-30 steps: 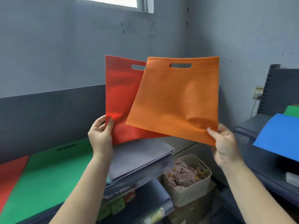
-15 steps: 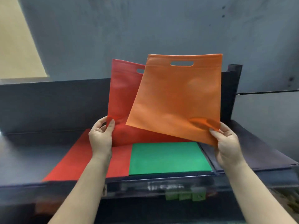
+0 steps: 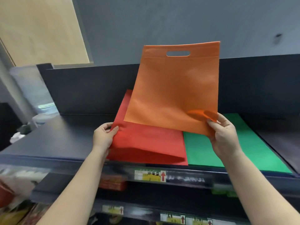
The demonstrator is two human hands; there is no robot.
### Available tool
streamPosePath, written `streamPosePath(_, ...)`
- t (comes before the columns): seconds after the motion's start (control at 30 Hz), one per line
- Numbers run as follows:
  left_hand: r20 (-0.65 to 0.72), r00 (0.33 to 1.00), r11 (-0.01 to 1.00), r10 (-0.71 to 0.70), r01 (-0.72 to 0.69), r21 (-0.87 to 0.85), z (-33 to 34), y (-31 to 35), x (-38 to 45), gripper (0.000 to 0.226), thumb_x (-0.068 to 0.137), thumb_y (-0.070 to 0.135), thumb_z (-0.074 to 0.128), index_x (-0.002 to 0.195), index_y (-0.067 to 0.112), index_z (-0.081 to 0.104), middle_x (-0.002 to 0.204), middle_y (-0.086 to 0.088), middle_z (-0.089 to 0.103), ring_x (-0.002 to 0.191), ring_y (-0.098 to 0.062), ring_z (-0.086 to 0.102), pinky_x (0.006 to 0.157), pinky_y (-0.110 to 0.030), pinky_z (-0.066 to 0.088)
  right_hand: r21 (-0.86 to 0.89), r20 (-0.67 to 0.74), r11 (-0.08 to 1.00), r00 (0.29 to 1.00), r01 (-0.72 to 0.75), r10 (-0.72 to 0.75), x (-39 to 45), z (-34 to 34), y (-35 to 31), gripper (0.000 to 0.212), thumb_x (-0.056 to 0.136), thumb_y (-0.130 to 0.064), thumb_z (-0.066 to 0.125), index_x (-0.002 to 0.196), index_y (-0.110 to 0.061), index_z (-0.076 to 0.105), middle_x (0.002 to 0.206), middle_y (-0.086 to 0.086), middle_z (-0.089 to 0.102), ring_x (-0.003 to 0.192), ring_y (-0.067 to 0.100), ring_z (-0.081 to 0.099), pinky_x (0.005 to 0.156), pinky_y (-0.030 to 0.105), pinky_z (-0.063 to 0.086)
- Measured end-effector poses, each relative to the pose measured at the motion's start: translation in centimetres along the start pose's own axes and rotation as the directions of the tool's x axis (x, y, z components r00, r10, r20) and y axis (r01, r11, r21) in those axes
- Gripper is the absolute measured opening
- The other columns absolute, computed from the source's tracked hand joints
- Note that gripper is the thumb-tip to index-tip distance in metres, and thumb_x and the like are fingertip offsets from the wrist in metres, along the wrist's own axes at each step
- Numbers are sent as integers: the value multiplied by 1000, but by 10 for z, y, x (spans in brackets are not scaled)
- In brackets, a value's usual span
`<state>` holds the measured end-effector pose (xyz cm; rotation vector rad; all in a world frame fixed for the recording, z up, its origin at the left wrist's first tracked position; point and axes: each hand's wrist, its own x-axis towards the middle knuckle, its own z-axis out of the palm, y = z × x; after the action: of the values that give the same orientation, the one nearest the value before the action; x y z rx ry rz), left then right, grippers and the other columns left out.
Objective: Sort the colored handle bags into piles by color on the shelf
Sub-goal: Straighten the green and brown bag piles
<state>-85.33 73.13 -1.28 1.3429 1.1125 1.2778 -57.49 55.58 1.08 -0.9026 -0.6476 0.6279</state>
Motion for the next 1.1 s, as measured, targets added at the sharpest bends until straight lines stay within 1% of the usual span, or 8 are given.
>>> streamPosePath(0.17, 0, 996, 958, -86, 83, 274, -7, -11, 4, 22, 88, 12, 66, 108, 4, 62, 105, -21, 67, 94, -32, 64, 88, -44, 52, -27, 42, 999, 999, -30, 31, -5, -1, 4, 27, 94, 4, 47, 96, -16, 65, 80, -9, 73, 71, 2, 67, 58, 16, 52)
streamPosePath(0.3, -126, 987, 869, 99, -24, 494, -13, -8, -8, 29, 93, 21, 60, 115, 2, 59, 113, -12, 62, 107, -27, 58, 85, -31, 44, -43, 95, 997, 993, -67, 71, -10, 4, 13, 29, 94, 5, 46, 100, -15, 65, 82, -9, 74, 73, 3, 67, 60, 16, 53)
streamPosePath(0.47, 154, 988, 980, 14, 17, -199, -35, 14, -34, 51, 89, 58, 36, 106, 18, 62, 99, 1, 72, 90, -17, 68, 68, -30, 56, -65, 176, 992, 977, -112, 122, -16, 33, 33, 29, 94, 4, 46, 100, -15, 66, 85, -6, 74, 74, 6, 68, 63, 19, 55)
streamPosePath(0.53, 230, 973, 972, 24, 32, -235, -50, 20, -37, 52, 82, 60, 45, 104, 17, 65, 91, 0, 74, 82, -16, 70, 61, -27, 56, -79, 192, 988, 971, -129, 142, -18, 49, 45, 29, 93, 5, 47, 99, -15, 68, 87, -3, 75, 76, 10, 69, 66, 21, 56)
streamPosePath(0.67, 76, 996, 999, 43, -43, -3, -81, 17, -25, 8, 86, 18, 68, 93, 15, 66, 84, 0, 73, 82, -22, 68, 64, -27, 55, -172, 212, 981, 968, -95, 131, -26, 91, 73, 35, 93, 5, 50, 88, -22, 72, 85, -4, 75, 78, 9, 68, 68, 20, 56)
streamPosePath(0.83, -27, 987, 925, 161, -141, 353, -138, 6, 9, 16, 86, 10, 67, 99, 15, 60, 96, -7, 69, 89, -24, 66, 83, -41, 54, -373, 293, 924, 955, 83, 33, -39, 154, 111, 40, 92, 4, 52, 88, -32, 70, 85, -17, 73, 83, 0, 65, 75, 16, 51)
streamPosePath(1.0, -28, 970, 789, 242, -180, 587, -187, -6, 51, 23, 88, 15, 66, 110, 12, 60, 104, -6, 66, 91, -19, 59, 78, -30, 46, -677, 334, 661, 936, 322, -114, -52, 209, 143, 28, 85, -6, 67, 110, -18, 66, 82, -26, 61, 76, -10, 60, 66, 8, 46)
streamPosePath(1.1, 7, 974, 723, 225, -172, 669, -210, -18, 69, 27, 88, 17, 66, 114, 12, 61, 115, -9, 64, 106, -26, 58, 81, -27, 40, -833, 298, 472, 953, 290, -60, -56, 230, 157, 61, 84, -20, 70, 139, -13, 43, 82, -12, 55, 77, 9, 57, 66, 25, 49)
